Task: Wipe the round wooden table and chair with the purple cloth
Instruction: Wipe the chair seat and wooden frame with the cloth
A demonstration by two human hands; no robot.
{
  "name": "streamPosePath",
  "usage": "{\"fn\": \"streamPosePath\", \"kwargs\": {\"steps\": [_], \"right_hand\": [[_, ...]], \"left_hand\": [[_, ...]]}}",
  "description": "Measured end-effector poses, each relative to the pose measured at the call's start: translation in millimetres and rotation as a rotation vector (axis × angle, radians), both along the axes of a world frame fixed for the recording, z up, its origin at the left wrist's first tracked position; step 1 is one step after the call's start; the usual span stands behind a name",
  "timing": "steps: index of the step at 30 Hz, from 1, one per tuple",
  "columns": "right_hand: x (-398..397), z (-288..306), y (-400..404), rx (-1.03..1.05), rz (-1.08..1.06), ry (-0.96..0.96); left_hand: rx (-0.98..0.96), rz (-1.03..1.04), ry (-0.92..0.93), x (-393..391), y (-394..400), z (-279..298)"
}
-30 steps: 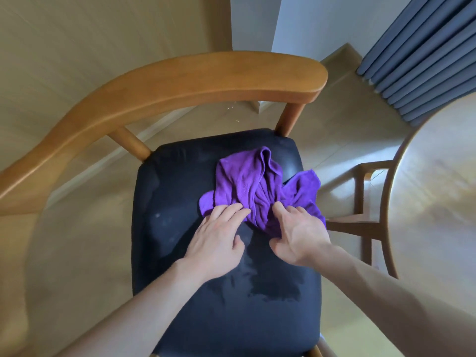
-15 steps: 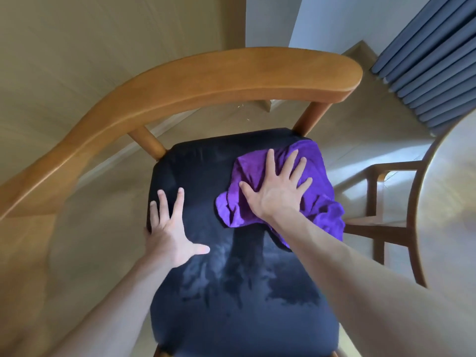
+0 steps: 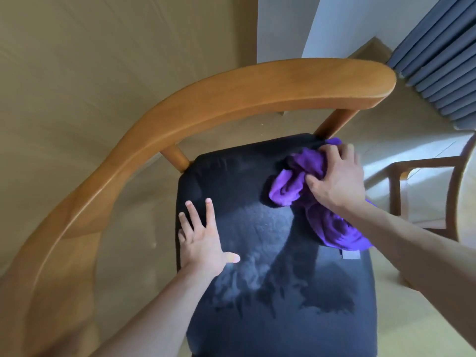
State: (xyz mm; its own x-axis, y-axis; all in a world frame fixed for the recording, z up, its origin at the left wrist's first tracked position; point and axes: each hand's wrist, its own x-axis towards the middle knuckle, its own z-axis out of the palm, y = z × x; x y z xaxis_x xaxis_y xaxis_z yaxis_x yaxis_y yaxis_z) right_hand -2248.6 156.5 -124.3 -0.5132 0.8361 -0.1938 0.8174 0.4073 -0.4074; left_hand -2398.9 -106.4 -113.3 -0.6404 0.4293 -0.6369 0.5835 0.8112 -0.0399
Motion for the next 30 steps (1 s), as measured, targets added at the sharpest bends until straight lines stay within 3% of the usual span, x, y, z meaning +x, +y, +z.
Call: {"fn": "streamPosePath", "kwargs": {"steps": [2,4,7,10,12,14,18,20,23,25,28,30], "right_hand": [[-24.7,-2.2,-16.1,-0.018,-0.334,-0.013],[-49.9,-0.8,-44.3,-0.021,-0.336,-0.123],[-64.1,2.8,-92.0,-0.044,0.094,-0.190],[-49.0,9.0,-102.4,-0.137,0.604,-0.111],[-41.8,13.6,-80.8,-0.192,0.756,-0.088],[-45.0,11.0,-55.8,-0.175,0.590,0.000],[-75.0,6.5,-25.0,-0.127,-0.215,0.196],[-90.8,7.4,-37.3,-0.157,-0.328,0.124],[-97.5,8.8,-83.0,-0.011,0.107,-0.189],[-94.9,9.6,-108.5,0.053,0.456,-0.232],[-91.4,24.7,-105.2,-0.210,0.870,-0.175],[-95.7,37.5,-85.7,-0.314,0.879,-0.190]], "left_hand": [[0.006,0.013,-0.014,0.3,0.5,-1.5],[0.014,0.020,-0.021,0.3,0.3,-3.0],[0.038,0.036,-0.037,0.1,-1.5,-1.5],[0.064,0.039,-0.034,0.0,-3.3,-0.1],[0.067,0.035,-0.038,0.2,-4.3,0.7],[0.068,0.042,-0.047,-0.4,-4.4,-0.1],[0.047,0.050,-0.045,-0.6,-1.0,-2.7],[0.038,0.066,-0.047,-0.4,1.2,-2.9],[0.020,0.085,-0.051,-0.6,4.2,-3.3],[0.023,0.097,-0.056,-1.1,4.8,-3.2],[0.024,0.087,-0.052,-1.6,4.2,-2.5],[0.023,0.087,-0.058,-2.0,4.1,-1.9]]}}
